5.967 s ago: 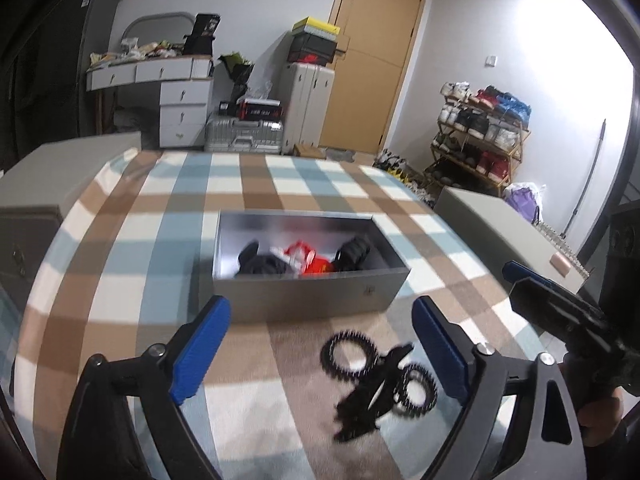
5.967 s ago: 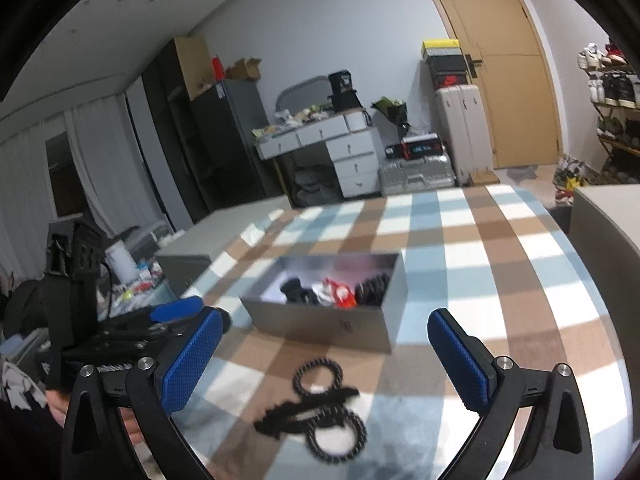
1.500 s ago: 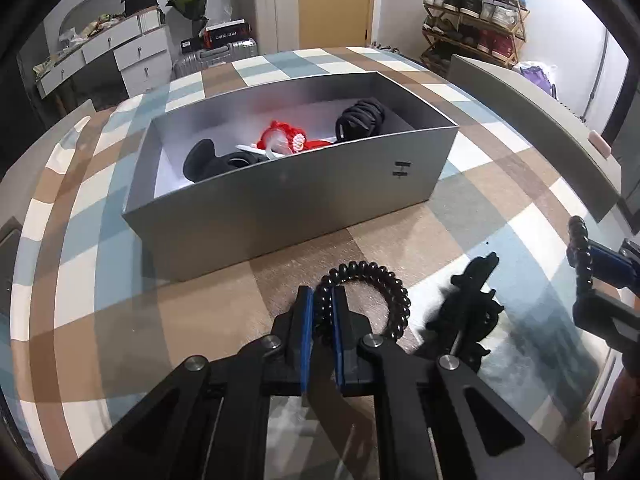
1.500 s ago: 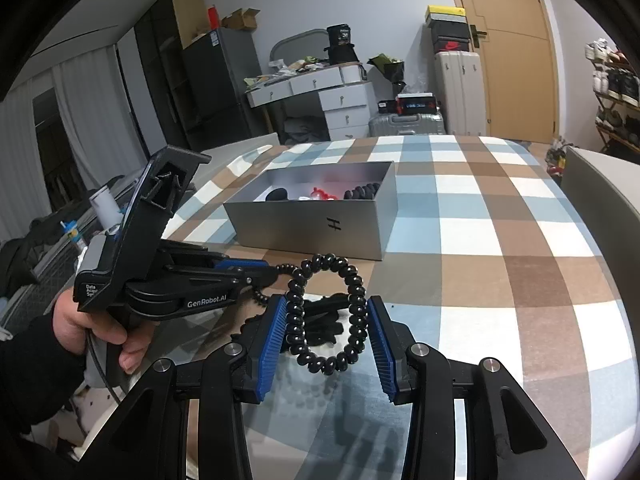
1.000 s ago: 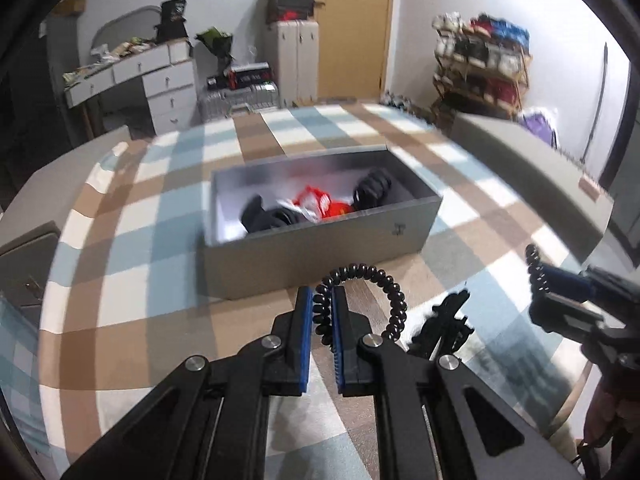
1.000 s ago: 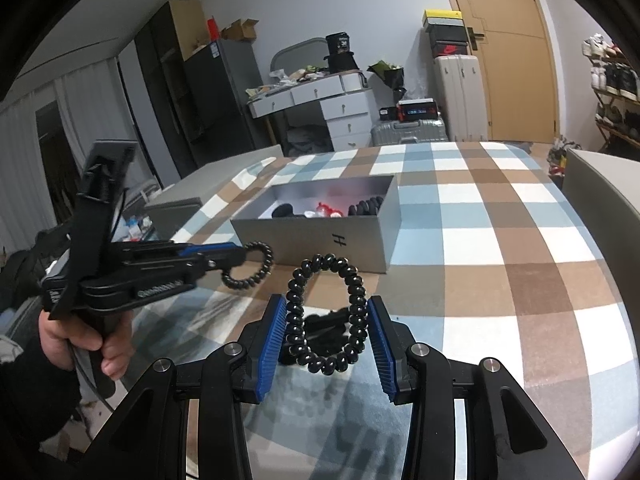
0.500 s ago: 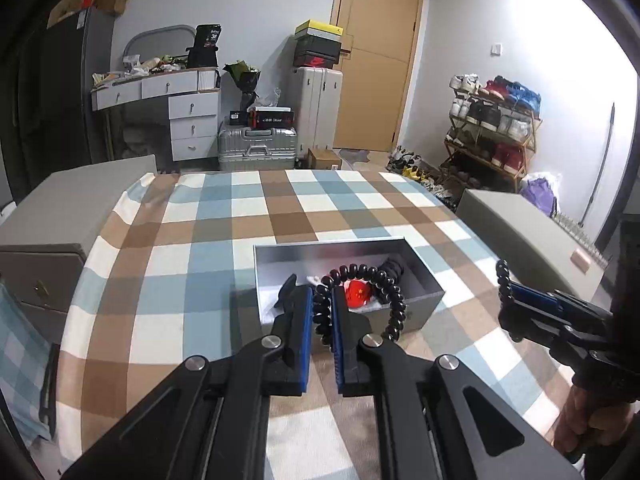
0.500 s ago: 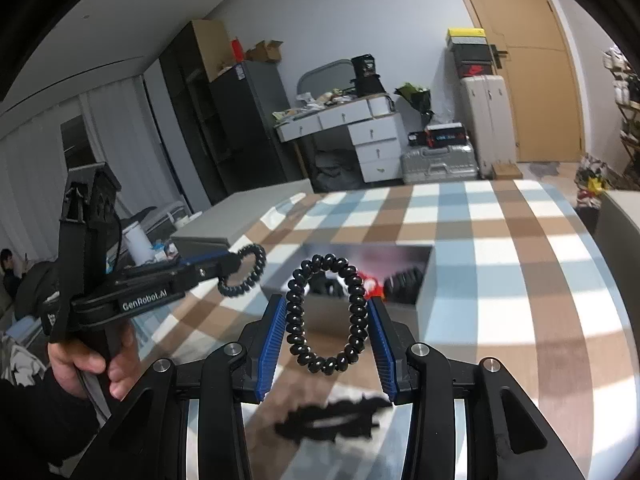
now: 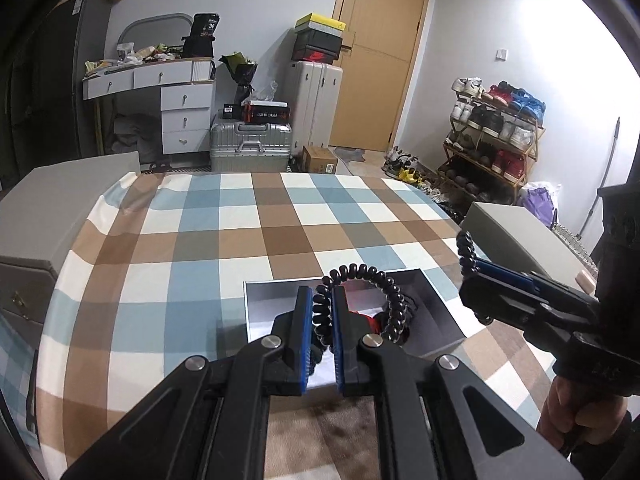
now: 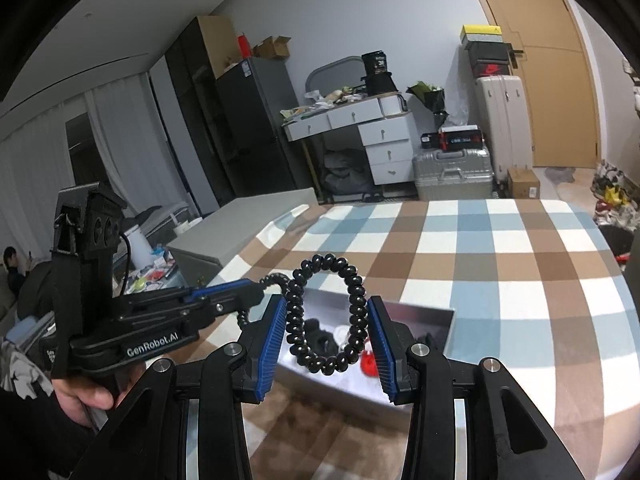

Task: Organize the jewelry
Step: 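Carry the bracelet and coil tie into the silver box and open both tools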

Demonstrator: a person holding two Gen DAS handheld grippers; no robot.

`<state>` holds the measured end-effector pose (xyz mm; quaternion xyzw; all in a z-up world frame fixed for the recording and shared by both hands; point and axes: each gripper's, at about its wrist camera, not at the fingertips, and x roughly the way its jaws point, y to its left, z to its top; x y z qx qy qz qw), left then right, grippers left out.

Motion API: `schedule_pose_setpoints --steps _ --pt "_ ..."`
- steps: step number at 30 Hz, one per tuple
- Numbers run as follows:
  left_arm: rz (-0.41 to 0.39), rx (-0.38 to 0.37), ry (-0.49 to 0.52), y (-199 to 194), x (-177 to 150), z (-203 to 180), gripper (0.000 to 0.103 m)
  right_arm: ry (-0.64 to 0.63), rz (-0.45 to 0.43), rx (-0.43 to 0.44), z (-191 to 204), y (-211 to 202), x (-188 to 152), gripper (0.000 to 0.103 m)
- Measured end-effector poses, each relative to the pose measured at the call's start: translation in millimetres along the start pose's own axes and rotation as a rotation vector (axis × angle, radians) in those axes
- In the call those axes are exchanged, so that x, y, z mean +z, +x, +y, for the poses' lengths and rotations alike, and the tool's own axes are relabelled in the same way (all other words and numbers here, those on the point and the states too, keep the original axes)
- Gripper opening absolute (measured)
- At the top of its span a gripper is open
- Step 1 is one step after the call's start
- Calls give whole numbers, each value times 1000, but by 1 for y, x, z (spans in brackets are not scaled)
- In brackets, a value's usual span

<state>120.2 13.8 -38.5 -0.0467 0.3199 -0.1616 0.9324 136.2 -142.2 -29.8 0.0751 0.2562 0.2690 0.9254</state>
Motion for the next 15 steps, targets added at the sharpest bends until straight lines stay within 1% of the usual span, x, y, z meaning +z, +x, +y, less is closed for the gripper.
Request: schedule_pose_setpoints --steps 5,15 --pt "18 -10 -4 13 2 1 5 0 16 2 -8 17 3 41" --pt "69 -15 -5 35 0 3 5 33 72 -8 -25 39 -4 41"
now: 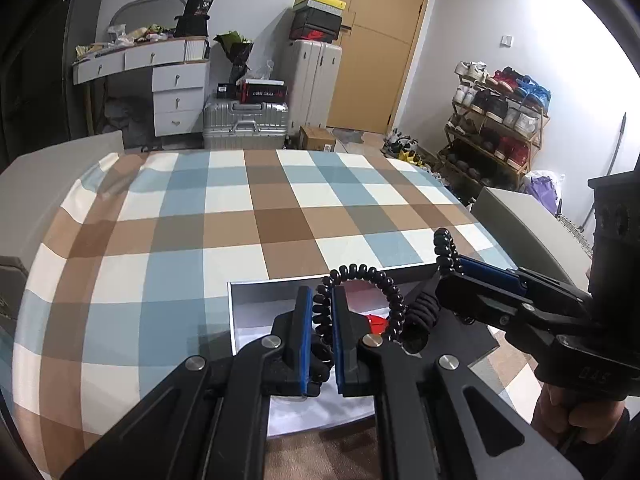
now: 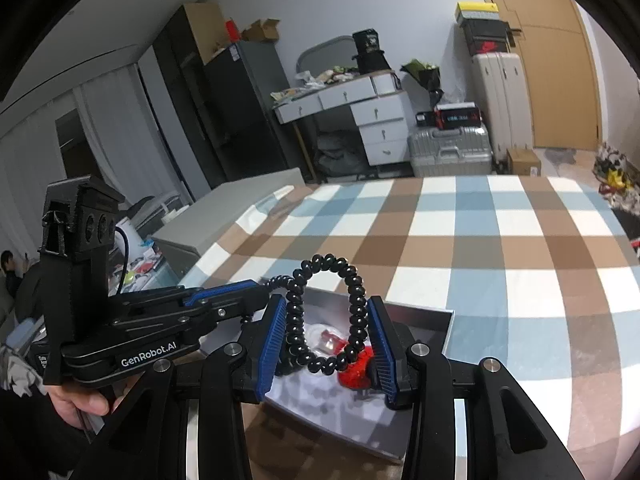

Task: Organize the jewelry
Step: 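Carry the bracelet and coil tie into the silver box and open both tools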

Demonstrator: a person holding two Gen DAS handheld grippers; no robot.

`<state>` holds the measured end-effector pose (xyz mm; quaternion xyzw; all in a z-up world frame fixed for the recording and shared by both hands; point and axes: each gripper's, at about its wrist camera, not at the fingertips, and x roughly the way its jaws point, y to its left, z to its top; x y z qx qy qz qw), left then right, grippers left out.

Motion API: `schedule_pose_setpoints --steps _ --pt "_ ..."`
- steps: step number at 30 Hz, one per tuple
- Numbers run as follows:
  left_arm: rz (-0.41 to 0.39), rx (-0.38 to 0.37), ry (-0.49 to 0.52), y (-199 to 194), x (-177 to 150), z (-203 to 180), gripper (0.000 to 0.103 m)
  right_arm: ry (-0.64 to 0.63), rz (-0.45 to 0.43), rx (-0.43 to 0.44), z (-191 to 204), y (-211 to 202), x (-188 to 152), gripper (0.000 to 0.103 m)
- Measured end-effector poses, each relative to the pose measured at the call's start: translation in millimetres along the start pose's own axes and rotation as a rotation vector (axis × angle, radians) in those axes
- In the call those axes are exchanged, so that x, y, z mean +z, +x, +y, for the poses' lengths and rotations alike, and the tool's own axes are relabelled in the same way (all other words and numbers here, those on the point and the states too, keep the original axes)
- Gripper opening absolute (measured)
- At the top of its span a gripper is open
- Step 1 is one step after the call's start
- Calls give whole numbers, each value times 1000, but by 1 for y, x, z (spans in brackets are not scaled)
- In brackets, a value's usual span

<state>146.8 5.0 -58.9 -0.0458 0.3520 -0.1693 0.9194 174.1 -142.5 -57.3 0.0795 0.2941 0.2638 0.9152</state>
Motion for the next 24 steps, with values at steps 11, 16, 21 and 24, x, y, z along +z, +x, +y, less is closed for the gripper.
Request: schedule_pose_setpoints --steps 11,16,21,24 --pt "25 -21 -2 10 2 -1 5 8 32 -15 -6 14 0 44" --pt "27 -28 -3 12 3 -1 6 15 64 -4 -8 22 -2 48" --pt "76 -53 -29 17 -1 6 41 40 8 -34 -13 5 -5 80" --pt "69 -51 -49 11 -3 9 43 40 -32 -36 -12 -13 -6 80"
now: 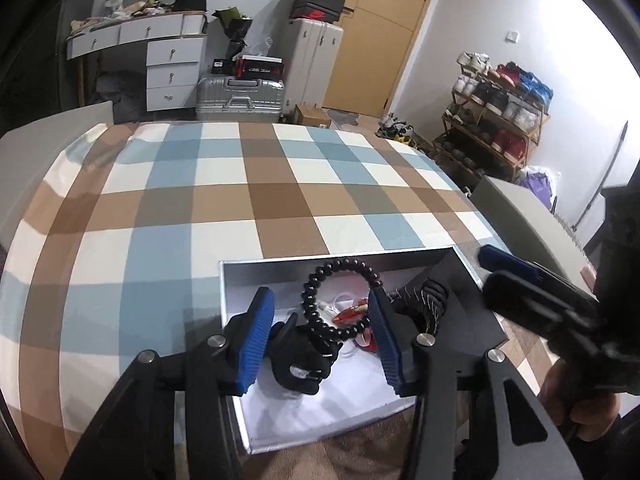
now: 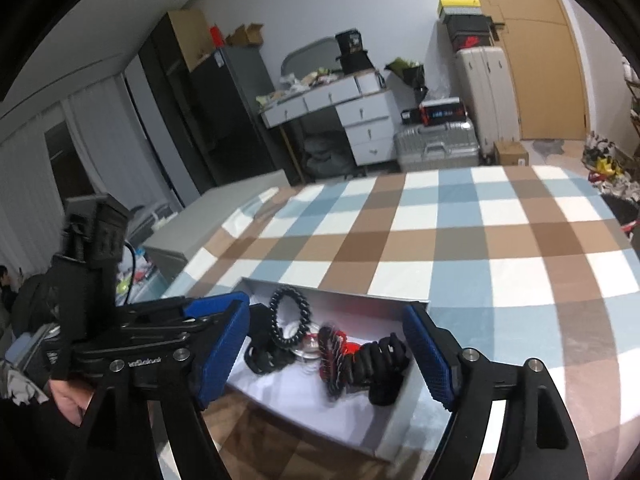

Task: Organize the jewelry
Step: 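Carry the bracelet and coil tie into the silver box and open both tools, then lift both open tools out of the box toward the long black hair clips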

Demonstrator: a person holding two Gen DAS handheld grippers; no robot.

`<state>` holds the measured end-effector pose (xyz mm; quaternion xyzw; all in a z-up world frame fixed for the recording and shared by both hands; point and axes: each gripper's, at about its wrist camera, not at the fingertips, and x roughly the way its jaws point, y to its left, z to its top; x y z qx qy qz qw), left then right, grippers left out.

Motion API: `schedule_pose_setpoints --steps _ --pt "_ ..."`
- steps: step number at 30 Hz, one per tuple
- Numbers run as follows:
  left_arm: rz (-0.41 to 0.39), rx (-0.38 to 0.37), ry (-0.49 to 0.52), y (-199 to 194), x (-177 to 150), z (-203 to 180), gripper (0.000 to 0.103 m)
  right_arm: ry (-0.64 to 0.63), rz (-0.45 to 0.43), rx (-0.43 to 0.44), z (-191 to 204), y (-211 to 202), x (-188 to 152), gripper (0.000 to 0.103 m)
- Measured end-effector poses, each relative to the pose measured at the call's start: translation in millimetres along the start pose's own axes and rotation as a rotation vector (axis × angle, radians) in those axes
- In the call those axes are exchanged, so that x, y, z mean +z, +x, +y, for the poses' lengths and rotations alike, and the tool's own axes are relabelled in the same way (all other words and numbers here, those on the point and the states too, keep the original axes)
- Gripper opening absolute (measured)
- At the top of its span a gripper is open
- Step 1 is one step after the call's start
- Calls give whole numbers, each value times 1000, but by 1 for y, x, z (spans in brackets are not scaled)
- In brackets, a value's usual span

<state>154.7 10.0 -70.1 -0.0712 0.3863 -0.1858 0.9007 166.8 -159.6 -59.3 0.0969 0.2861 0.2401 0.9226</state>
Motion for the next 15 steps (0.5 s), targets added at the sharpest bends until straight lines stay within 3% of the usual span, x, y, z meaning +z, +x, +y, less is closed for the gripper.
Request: schedule_pose_setpoints --steps 9,11,15 --pt "-40 58 -15 -30 -14 -9 59 3 -74 -54 10 -48 -14 91" --pt "-51 94 -17 -36 -17 -11 69 -6 -81 -66 13 -55 -17 94" --pt "-63 111 -18 -46 -21 -13 69 -40 -62 -80 24 -67 -24 95"
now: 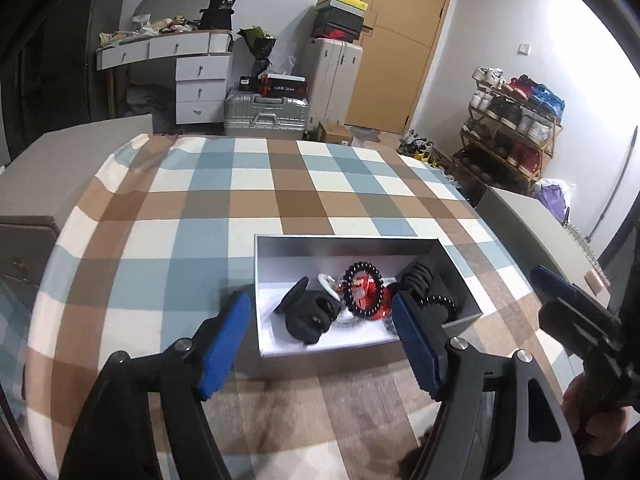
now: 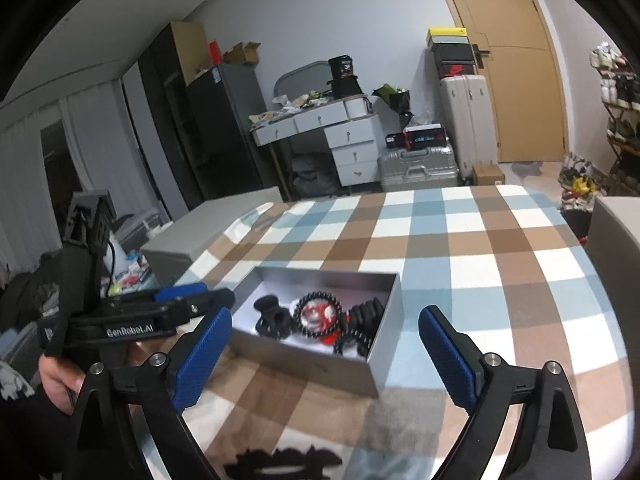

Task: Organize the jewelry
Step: 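Lift both open tools out of the box toward the long black hair clips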

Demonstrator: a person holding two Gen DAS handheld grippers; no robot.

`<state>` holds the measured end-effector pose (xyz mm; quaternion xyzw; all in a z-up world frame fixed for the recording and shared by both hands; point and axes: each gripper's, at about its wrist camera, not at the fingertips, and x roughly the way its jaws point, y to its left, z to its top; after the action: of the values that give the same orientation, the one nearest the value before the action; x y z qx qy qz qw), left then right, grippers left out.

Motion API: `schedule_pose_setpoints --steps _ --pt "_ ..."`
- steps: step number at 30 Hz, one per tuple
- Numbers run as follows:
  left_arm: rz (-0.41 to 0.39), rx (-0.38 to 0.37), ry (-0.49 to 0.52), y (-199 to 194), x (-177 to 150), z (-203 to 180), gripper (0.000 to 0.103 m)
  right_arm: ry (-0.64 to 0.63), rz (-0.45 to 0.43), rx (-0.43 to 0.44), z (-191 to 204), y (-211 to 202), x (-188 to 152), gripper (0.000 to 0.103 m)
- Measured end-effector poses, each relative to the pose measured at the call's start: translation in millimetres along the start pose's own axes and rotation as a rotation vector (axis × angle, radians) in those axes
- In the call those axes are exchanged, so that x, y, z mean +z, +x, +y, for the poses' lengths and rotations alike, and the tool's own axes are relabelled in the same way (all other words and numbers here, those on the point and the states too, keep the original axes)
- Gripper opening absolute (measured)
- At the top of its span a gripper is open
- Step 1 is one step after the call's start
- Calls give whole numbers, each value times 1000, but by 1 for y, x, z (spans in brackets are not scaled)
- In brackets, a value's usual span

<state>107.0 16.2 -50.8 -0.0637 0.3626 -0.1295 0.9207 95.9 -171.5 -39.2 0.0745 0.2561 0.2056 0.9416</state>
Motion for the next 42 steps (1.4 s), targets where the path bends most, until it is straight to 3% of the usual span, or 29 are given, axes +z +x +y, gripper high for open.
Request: schedule_pose_setpoints --steps 11,15,22,29,42 --pt "-71 24 26 -29 -15 -9 72 -20 -36 -29 20 -29 -11 103" --pt "-93 38 7 -38 -21 -7 82 -23 -59 -42 25 -39 -16 103" --pt "-99 47 1 -47 -40 -7 87 -51 -60 -61 38 -49 -33 103" --pt "-102 66 17 -54 -68 -13 99 -60 -7 -66 46 -47 -58 103" --pt "0 52 -2 -50 -99 -2 99 -25 151 -42 44 -16 -90 103"
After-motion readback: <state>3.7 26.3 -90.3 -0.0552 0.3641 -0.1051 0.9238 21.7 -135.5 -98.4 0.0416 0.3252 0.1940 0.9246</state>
